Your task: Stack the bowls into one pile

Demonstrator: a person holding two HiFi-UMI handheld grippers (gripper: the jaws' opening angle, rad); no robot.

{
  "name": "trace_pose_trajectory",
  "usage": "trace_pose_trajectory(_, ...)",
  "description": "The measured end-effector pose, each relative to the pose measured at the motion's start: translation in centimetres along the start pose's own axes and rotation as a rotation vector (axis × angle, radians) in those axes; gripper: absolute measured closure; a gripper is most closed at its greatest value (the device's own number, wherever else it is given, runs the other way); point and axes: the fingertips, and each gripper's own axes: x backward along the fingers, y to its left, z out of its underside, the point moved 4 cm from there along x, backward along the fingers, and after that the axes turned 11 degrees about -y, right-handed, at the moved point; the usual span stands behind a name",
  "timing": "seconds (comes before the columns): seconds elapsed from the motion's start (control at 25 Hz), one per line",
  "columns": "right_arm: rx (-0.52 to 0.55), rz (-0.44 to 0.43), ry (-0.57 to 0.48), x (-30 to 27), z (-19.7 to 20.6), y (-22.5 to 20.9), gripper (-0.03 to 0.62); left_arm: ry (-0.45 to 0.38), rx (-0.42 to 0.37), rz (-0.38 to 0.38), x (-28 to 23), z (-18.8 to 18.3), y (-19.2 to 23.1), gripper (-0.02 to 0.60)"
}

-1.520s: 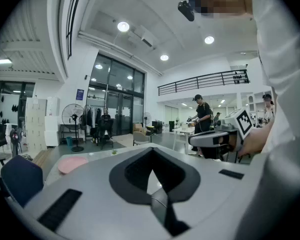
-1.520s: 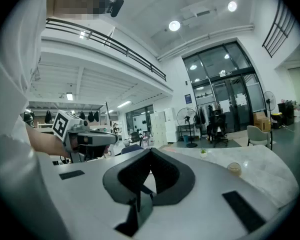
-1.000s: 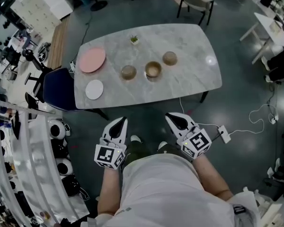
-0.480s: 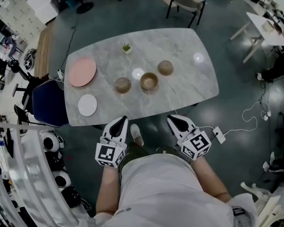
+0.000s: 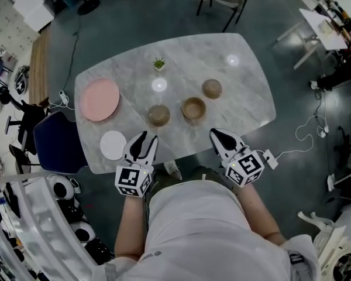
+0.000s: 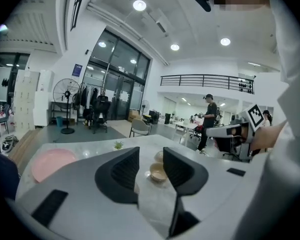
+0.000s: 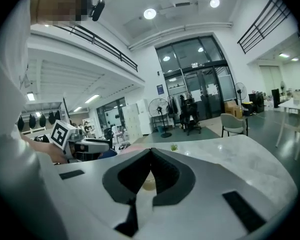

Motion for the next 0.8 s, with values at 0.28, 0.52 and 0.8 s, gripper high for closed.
trace_pose_trajectory(0.28,0.009,0.072,0.029,-3.7,0.8,0.6,0.586,0.121,-0.006,0.085,-2.3,3.3,4.3,0.374)
trace_pose_trajectory(0.52,0.029,0.125,0.074,-4.4,2.1,0.7,0.586,0.226,0.009,0.109,-4.5,7.1,6.2,0.323)
trace_pose_trajectory(0.8,-0.007,0.208,0.105,-2.7,3.5,-0.9,0.586,0.345,-0.038,0.118,-7.8,11.6,7.4,0.274)
